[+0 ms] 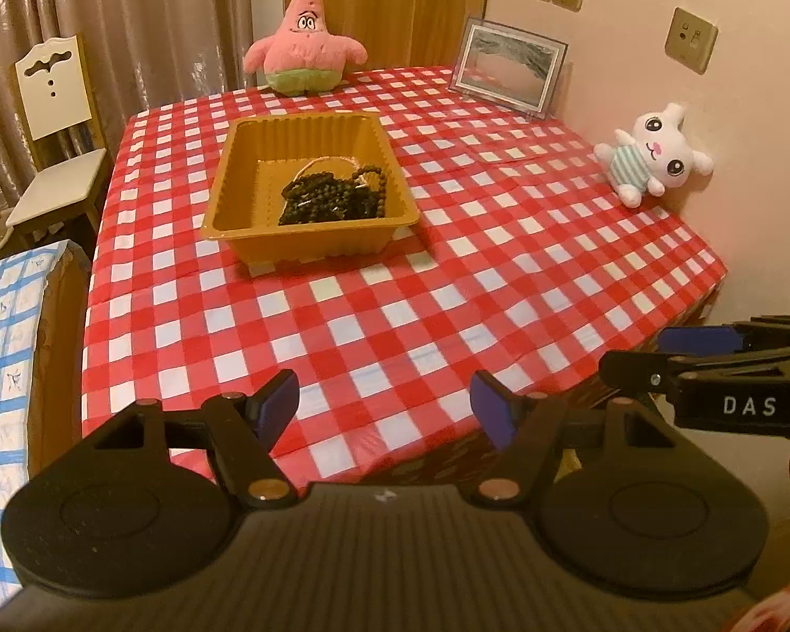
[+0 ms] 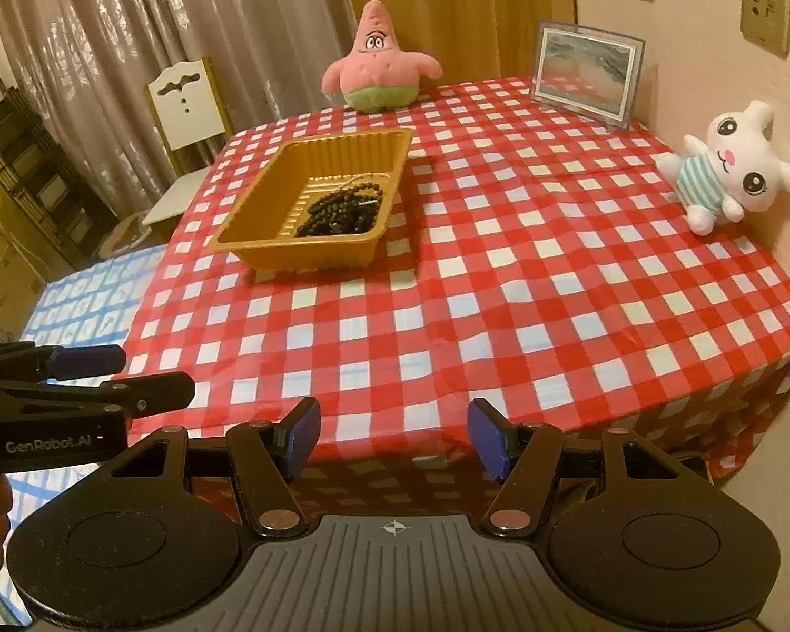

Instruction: Organize jewelry

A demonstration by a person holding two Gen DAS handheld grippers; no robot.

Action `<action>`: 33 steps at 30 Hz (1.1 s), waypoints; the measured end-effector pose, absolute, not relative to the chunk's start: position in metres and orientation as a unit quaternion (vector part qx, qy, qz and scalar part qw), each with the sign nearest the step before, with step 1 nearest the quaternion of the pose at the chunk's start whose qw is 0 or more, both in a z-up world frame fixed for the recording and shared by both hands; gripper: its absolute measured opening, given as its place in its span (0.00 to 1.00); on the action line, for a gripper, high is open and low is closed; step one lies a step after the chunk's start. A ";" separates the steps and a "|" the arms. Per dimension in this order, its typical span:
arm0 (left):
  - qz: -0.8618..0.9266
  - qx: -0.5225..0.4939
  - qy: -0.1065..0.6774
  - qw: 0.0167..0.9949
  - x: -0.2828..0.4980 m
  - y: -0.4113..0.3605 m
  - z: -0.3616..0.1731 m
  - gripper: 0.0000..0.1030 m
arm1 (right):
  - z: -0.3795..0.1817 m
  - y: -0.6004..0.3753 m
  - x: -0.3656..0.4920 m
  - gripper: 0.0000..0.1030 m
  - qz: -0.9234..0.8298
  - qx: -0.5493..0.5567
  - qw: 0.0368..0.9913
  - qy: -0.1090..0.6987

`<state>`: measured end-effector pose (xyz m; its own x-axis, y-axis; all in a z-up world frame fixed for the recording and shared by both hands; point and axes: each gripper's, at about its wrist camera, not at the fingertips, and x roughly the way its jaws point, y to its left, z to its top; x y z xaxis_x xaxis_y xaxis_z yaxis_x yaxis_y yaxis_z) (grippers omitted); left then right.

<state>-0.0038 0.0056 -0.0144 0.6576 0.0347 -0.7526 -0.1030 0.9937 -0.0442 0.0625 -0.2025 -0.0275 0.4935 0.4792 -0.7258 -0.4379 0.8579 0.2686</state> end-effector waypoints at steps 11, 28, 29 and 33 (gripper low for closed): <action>0.041 -0.044 0.411 0.910 -0.004 -0.011 -0.011 0.68 | -0.025 -0.213 0.063 0.60 0.283 0.018 0.860 0.424; 0.039 -0.047 0.410 0.910 -0.001 -0.014 -0.010 0.68 | -0.024 -0.217 0.067 0.60 0.284 0.016 0.859 0.426; 0.039 -0.047 0.410 0.910 -0.001 -0.015 -0.010 0.68 | -0.025 -0.217 0.067 0.60 0.284 0.016 0.859 0.426; 0.039 -0.048 0.409 0.910 -0.001 -0.014 -0.010 0.68 | -0.025 -0.218 0.068 0.60 0.284 0.015 0.859 0.426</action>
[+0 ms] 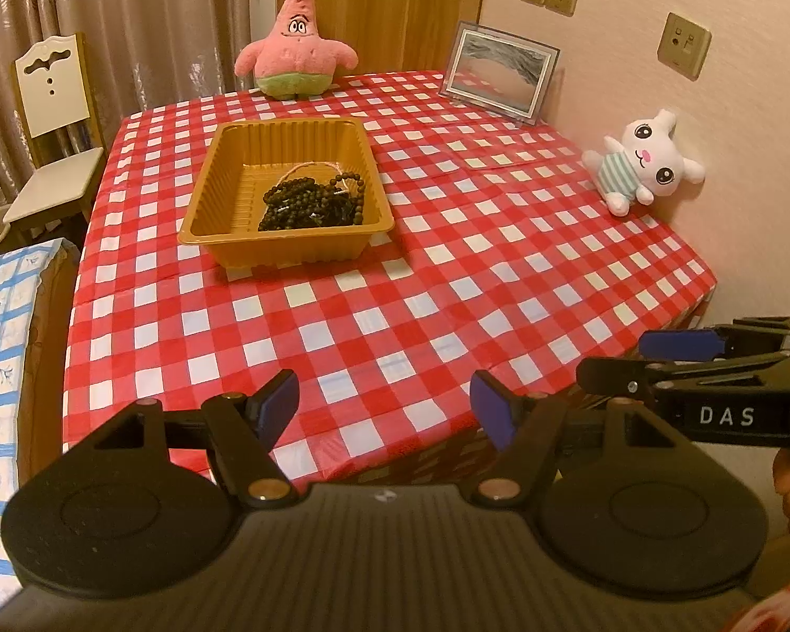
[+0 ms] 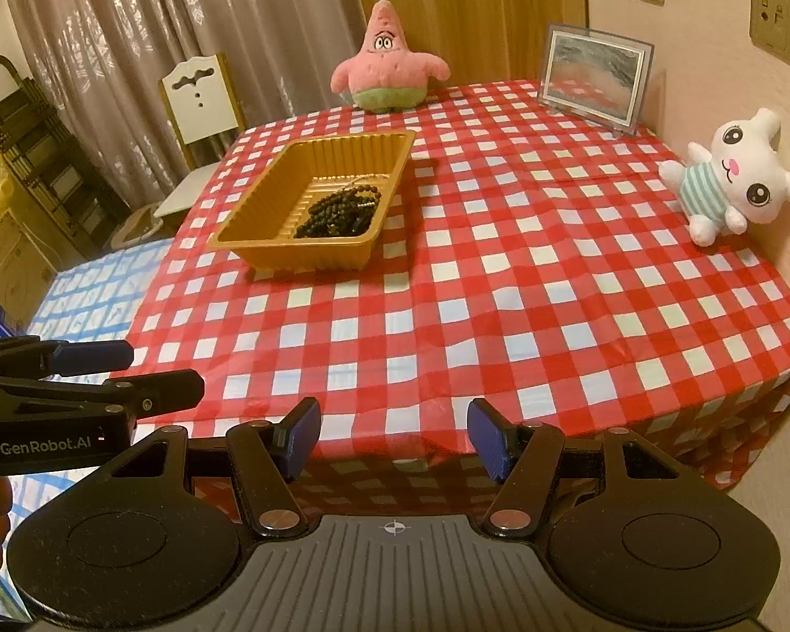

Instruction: Organize jewelry

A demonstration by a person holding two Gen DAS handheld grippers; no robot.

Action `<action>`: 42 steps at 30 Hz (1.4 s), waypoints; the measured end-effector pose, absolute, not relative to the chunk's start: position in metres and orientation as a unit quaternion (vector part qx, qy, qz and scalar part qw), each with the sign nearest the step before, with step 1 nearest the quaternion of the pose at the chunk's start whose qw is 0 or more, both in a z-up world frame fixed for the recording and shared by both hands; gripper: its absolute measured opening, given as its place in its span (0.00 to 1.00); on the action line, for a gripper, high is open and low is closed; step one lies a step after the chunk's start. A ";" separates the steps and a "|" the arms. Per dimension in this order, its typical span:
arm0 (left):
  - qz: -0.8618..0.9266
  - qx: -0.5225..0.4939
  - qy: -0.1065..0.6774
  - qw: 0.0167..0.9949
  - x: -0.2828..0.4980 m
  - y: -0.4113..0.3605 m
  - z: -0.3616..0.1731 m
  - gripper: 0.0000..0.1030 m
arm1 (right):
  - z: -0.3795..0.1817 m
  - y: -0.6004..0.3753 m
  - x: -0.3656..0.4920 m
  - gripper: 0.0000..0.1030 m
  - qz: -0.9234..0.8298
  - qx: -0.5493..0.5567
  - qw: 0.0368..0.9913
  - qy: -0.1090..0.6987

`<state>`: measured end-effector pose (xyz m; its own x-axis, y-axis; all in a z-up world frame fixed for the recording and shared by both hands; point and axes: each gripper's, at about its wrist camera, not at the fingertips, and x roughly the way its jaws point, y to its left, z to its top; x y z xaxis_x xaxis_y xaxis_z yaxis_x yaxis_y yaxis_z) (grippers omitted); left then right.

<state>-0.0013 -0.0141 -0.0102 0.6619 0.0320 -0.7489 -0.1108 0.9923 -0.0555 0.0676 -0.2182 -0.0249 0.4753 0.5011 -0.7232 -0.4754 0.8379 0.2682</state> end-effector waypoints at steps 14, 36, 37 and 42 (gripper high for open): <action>0.039 -0.047 0.409 0.911 0.002 -0.018 -0.009 0.68 | -0.025 -0.218 0.068 0.60 0.285 0.014 0.859 0.426; 0.039 -0.048 0.408 0.911 0.004 -0.020 -0.008 0.68 | -0.025 -0.218 0.069 0.60 0.286 0.014 0.859 0.425; 0.039 -0.048 0.408 0.911 0.003 -0.019 -0.008 0.68 | -0.025 -0.218 0.069 0.60 0.287 0.014 0.859 0.425; 0.039 -0.048 0.408 0.911 0.003 -0.019 -0.008 0.68 | -0.025 -0.218 0.069 0.60 0.286 0.014 0.859 0.425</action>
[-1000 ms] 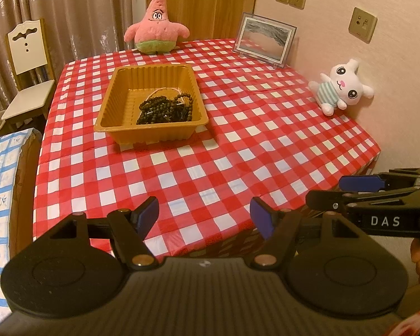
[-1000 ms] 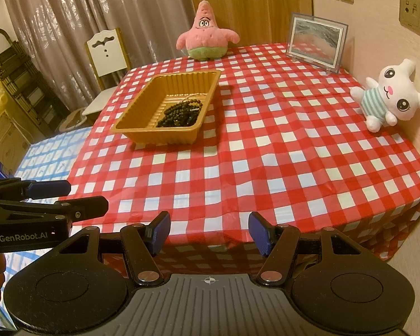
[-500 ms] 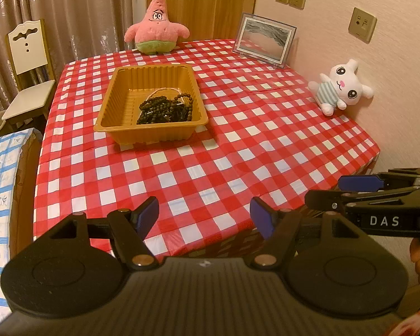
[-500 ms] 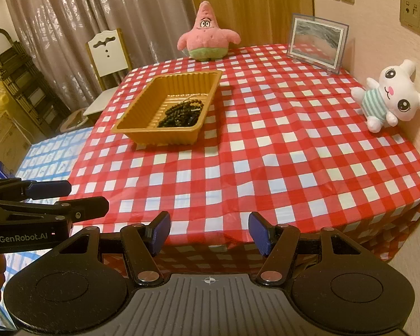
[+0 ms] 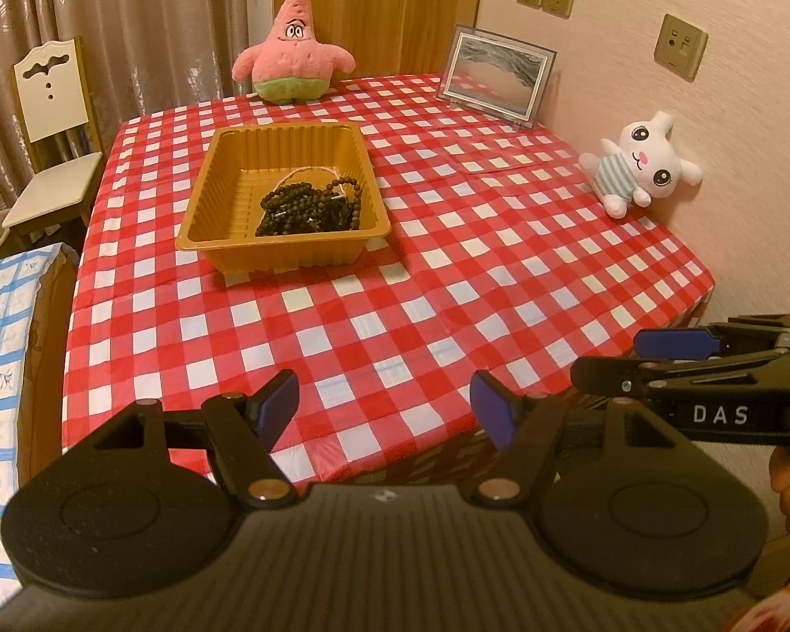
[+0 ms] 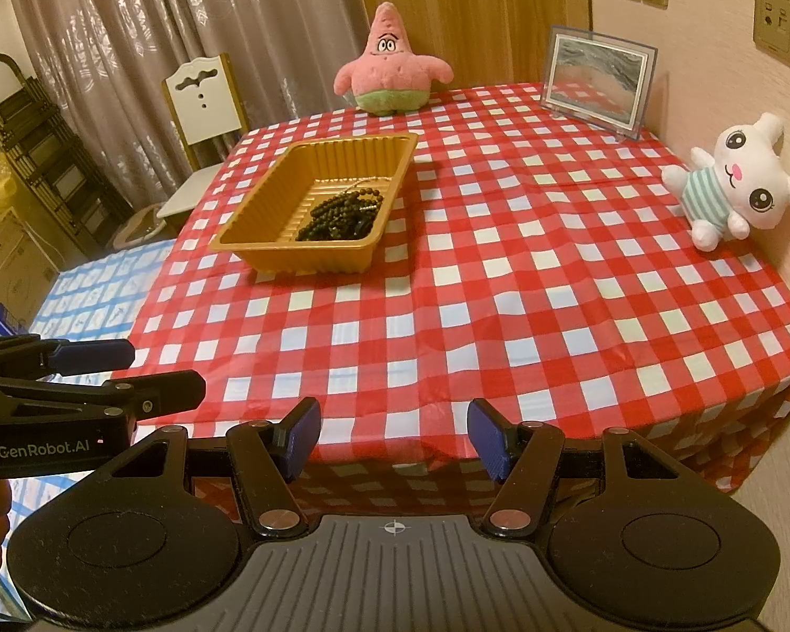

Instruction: Organize jewelry

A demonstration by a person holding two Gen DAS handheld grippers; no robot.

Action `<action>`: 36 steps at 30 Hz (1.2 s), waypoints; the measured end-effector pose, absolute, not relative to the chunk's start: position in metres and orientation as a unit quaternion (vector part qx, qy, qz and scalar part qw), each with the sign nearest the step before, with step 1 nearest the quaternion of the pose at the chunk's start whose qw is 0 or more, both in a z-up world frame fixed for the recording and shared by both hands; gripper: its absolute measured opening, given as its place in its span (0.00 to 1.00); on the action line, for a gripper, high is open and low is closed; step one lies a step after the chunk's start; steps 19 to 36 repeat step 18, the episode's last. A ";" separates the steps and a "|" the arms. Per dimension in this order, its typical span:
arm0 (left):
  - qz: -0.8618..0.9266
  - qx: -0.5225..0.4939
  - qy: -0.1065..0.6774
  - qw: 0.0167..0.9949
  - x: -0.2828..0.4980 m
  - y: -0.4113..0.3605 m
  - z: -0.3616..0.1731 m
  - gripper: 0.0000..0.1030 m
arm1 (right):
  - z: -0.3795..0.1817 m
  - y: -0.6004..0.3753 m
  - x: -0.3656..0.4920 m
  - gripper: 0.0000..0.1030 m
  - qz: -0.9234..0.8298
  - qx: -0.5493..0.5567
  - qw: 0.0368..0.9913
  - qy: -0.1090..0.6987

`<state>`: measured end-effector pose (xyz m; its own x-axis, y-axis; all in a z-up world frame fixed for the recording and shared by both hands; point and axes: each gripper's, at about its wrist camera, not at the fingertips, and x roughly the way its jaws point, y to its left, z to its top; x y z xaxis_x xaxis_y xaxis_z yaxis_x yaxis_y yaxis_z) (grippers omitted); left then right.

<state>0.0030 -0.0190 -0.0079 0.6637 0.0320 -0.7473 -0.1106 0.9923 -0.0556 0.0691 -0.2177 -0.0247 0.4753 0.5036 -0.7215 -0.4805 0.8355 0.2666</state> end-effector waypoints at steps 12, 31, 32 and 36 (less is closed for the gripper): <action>0.039 -0.048 0.409 0.911 0.005 -0.019 -0.008 0.68 | -0.025 -0.217 0.069 0.60 0.286 0.014 0.859 0.425; 0.037 -0.048 0.408 0.911 0.012 -0.019 -0.007 0.68 | -0.025 -0.216 0.071 0.60 0.287 0.014 0.858 0.426; 0.037 -0.048 0.408 0.911 0.012 -0.019 -0.007 0.68 | -0.025 -0.216 0.071 0.60 0.287 0.014 0.858 0.426; 0.037 -0.048 0.408 0.911 0.012 -0.019 -0.007 0.68 | -0.025 -0.216 0.071 0.60 0.287 0.014 0.858 0.426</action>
